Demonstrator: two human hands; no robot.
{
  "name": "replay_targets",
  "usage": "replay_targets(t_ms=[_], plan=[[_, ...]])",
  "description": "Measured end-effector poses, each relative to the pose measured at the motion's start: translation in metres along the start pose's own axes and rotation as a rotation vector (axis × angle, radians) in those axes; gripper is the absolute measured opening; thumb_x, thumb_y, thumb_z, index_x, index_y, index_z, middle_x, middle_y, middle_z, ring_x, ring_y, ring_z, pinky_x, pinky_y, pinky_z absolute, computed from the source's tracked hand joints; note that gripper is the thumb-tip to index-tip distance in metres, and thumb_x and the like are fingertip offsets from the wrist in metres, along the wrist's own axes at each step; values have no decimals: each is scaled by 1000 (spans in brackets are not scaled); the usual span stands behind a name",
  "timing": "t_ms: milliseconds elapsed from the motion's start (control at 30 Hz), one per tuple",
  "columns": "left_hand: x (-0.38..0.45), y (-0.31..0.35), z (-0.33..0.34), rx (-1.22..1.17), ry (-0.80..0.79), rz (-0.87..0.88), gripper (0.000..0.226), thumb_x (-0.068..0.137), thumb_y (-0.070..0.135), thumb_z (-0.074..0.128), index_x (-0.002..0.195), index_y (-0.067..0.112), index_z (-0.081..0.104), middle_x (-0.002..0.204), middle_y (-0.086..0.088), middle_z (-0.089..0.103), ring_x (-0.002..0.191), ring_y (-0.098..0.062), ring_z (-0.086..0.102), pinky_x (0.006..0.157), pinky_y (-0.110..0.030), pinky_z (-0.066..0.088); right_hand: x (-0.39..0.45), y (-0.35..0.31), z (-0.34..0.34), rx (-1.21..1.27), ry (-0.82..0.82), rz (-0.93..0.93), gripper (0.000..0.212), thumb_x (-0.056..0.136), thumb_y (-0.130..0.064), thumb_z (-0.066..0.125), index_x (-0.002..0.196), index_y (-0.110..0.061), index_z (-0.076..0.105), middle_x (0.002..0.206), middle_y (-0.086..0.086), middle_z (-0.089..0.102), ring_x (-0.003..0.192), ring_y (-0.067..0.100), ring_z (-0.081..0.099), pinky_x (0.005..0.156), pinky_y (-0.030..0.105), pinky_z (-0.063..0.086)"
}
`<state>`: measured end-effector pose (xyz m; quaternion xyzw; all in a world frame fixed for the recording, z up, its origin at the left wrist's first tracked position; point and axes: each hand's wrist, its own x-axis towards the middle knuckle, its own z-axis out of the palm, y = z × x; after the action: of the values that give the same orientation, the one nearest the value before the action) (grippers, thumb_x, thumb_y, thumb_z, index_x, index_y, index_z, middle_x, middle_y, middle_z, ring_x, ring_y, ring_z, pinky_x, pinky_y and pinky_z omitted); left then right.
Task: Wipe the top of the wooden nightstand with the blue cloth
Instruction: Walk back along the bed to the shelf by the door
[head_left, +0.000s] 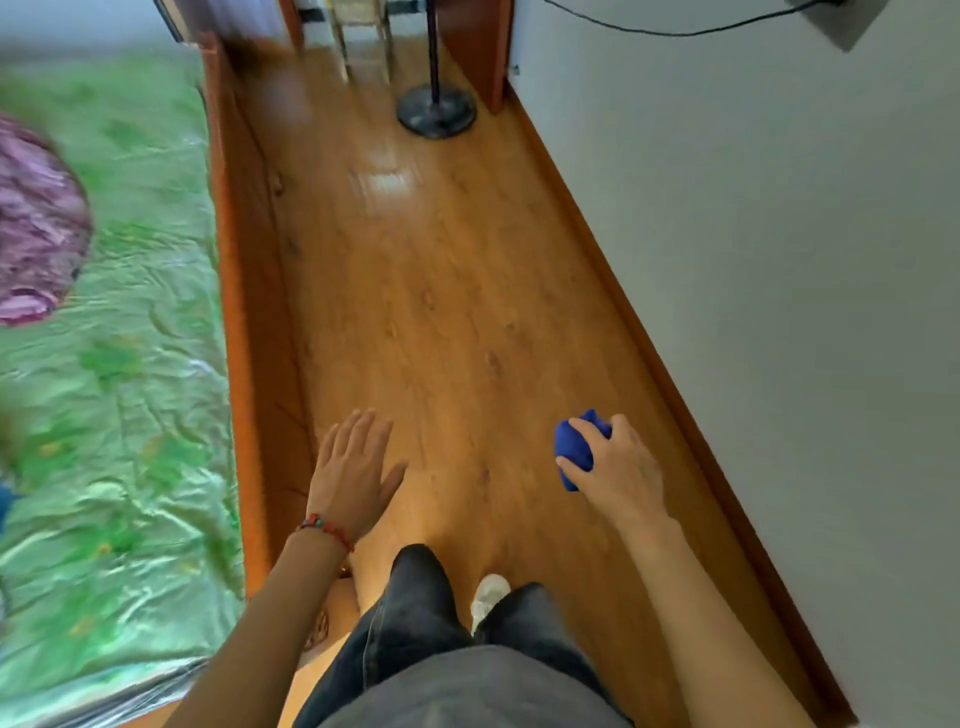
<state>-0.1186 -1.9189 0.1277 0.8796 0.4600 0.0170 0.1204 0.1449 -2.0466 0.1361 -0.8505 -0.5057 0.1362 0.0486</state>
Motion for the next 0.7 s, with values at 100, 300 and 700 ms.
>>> replay_targets(t_ms=[100,300,700], plan=[[17,-9,-3,16,19,-80,52,81,24,69,123,-2,54,129,-26,51,122,-42,43,102,-54,31,35,-6,-3,-9,-17,-81,53,83,-45,55,129,-24,41,114,8,45,92,19,49,72,31,48],[78,-34,-3,28,14,-156,55,89,34,55,135,5,43,142,-19,39,134,-35,29,110,-47,18,124,-23,-8,-1,-39,-154,53,83,-45,55,130,-23,41,117,7,44,95,19,50,73,29,45],[294,-122,-44,55,-15,-122,55,83,31,65,127,1,51,131,-22,51,125,-37,42,103,-51,30,362,-101,-42,7,2,-183,51,83,-41,57,128,-21,45,113,9,45,90,19,51,68,29,44]])
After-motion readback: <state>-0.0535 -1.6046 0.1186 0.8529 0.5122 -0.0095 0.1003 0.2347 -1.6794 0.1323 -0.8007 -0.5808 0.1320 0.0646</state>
